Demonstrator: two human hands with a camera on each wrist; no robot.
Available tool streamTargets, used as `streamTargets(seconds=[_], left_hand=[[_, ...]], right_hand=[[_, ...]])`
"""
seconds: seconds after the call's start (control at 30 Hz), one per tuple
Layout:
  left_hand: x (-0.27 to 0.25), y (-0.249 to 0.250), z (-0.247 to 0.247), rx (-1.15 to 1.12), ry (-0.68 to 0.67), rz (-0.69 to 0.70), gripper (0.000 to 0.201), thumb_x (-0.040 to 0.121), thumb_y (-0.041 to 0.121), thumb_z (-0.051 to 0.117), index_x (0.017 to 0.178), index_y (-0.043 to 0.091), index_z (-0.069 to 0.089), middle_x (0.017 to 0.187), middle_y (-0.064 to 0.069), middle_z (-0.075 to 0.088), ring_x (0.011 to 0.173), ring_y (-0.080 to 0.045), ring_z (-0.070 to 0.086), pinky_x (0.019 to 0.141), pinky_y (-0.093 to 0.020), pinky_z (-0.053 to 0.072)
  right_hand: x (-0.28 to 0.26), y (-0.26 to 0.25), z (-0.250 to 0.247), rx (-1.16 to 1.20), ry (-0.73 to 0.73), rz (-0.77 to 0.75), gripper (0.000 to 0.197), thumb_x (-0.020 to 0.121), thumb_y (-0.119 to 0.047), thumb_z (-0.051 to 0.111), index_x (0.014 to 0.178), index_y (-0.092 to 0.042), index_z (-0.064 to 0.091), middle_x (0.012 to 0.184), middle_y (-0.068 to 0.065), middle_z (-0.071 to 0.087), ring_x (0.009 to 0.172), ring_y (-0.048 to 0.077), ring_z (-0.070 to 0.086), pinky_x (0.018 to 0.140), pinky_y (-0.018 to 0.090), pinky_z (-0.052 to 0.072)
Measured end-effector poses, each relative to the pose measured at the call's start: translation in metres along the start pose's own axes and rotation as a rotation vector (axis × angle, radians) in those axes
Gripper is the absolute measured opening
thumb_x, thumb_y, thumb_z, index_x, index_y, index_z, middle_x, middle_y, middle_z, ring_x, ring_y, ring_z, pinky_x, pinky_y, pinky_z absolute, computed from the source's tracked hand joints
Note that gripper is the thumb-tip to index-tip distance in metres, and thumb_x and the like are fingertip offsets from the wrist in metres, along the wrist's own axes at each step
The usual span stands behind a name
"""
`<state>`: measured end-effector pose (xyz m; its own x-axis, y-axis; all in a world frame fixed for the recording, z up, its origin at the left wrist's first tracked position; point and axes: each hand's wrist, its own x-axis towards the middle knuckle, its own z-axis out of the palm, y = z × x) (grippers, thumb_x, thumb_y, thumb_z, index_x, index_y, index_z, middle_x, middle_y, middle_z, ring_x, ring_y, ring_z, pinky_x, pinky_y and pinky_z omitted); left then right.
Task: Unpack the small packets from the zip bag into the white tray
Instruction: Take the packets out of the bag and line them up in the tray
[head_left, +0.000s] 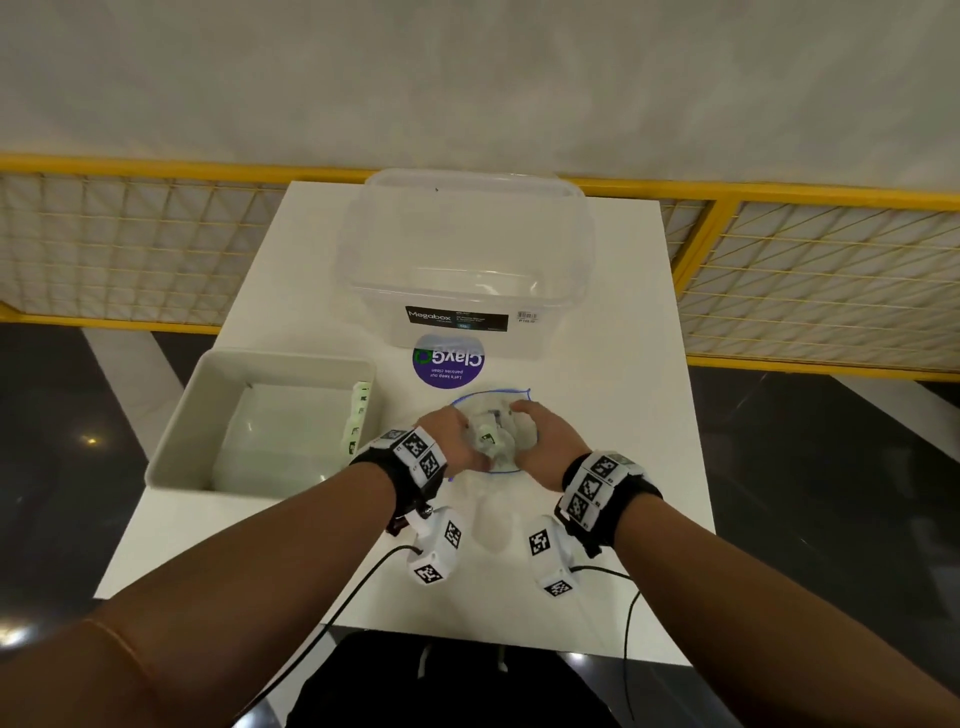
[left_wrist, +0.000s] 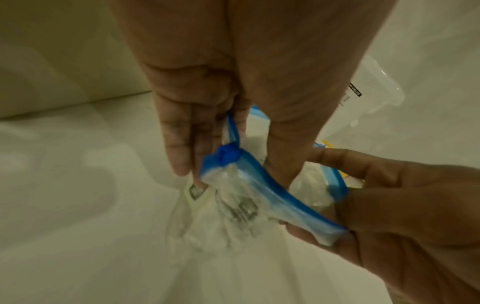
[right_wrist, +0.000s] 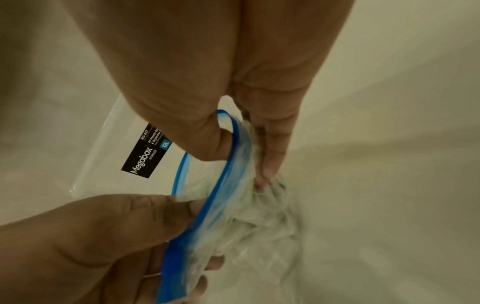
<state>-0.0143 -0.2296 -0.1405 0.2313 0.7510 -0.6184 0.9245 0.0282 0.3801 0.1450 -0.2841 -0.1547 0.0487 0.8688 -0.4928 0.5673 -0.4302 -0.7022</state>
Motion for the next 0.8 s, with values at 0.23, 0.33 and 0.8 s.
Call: streamTargets(seconds=[0.23, 0.33, 0.8], left_hand=[[-0.004, -0.021, 0.014, 0.154, 0.028, -0.022, 0.071, 0.065, 0.075, 0.066, 0.113, 0.022, 0.067, 0.118, -0.001, 0.065, 0.108, -0.022, 0.06, 0.096, -0.032, 0.047], [-0.009, -0.014, 0.008, 0.246, 0.048, 0.023, 0.065, 0.079, 0.075, 0.049, 0.096, 0.017, 0.073, 0.098, -0.006, 0.07, 0.094, -0.025, 0.064, 0.084, -0.033, 0.051], [-0.013, 0.033, 0.012, 0.538, 0.151, 0.29, 0.027, 0.092, 0.03, 0.056, 0.118, 0.024, 0.063, 0.114, -0.005, 0.06, 0.104, -0.028, 0.06, 0.085, -0.035, 0.048]], right_hand=[[-0.008, 0.034, 0.004, -0.032, 0.017, -0.058, 0.057, 0.076, -0.005, 0.069, 0.129, -0.024, 0.057, 0.128, 0.002, 0.062, 0.118, 0.022, 0.057, 0.101, 0.03, 0.045], [-0.009, 0.034, 0.002, -0.063, -0.014, -0.087, 0.058, 0.08, -0.007, 0.069, 0.134, -0.022, 0.054, 0.131, 0.003, 0.06, 0.12, 0.022, 0.055, 0.096, 0.021, 0.039], [-0.015, 0.027, -0.004, -0.122, -0.031, -0.148, 0.065, 0.076, -0.008, 0.067, 0.136, -0.026, 0.049, 0.122, 0.003, 0.064, 0.11, 0.023, 0.06, 0.089, 0.027, 0.048]])
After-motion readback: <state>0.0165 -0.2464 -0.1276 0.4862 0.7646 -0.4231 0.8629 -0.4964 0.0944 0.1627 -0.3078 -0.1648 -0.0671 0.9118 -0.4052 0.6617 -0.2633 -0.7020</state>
